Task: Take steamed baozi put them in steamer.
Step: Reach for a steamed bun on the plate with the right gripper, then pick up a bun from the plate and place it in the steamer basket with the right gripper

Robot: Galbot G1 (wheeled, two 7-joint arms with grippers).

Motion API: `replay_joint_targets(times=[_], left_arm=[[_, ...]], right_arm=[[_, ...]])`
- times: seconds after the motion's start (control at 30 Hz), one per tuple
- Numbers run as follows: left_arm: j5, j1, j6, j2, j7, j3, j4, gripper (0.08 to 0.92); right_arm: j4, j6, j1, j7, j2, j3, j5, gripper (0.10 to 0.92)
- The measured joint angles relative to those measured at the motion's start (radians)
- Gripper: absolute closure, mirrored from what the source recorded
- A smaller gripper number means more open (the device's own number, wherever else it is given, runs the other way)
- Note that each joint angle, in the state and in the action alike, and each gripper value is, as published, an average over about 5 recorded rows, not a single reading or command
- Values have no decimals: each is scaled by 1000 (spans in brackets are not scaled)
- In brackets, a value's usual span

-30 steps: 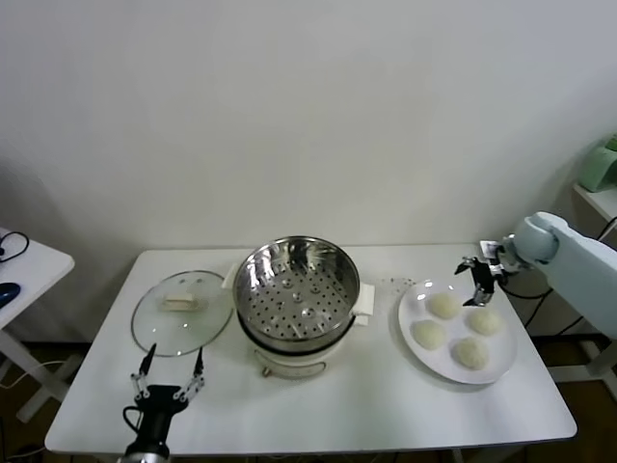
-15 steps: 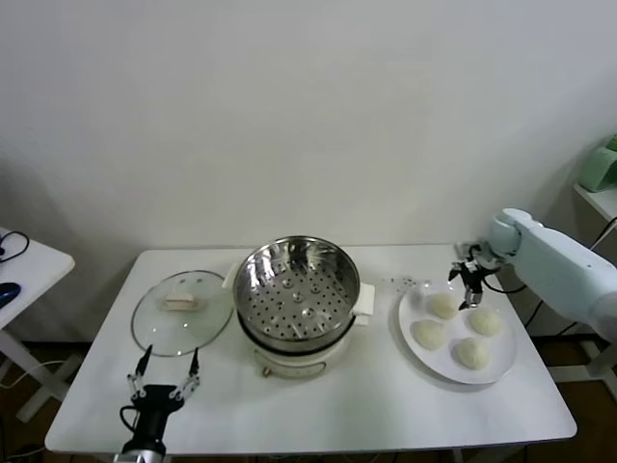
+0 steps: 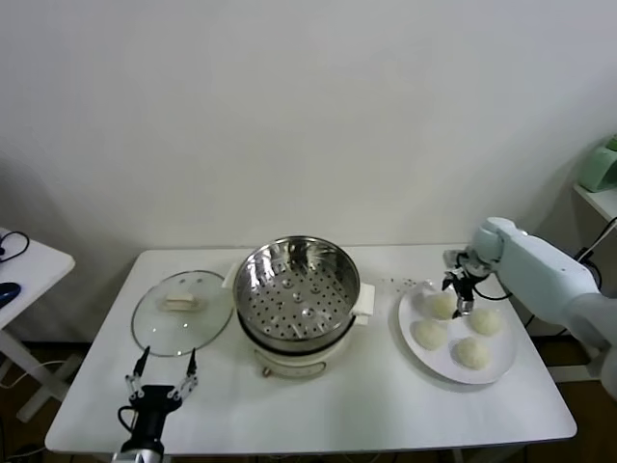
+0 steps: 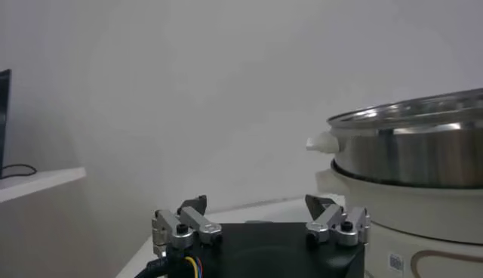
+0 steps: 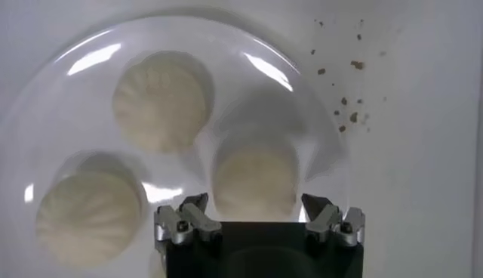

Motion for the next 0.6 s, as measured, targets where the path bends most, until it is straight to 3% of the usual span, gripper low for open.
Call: replay_joint_targets(times=[0.23,0.4,0.6], left_arm=[[-1,2,0,0,-3,0,1,177],[-1,2,0,0,-6,-1,1,177],[-1,1,1,-1,-9,-1,1,177]], right_arm=[[-21,3,-6,-1,15,17,-11,208],[-27,3,-7,-2,16,26,-16,287],[-30,4,-9,-3,19,35,-19,312]])
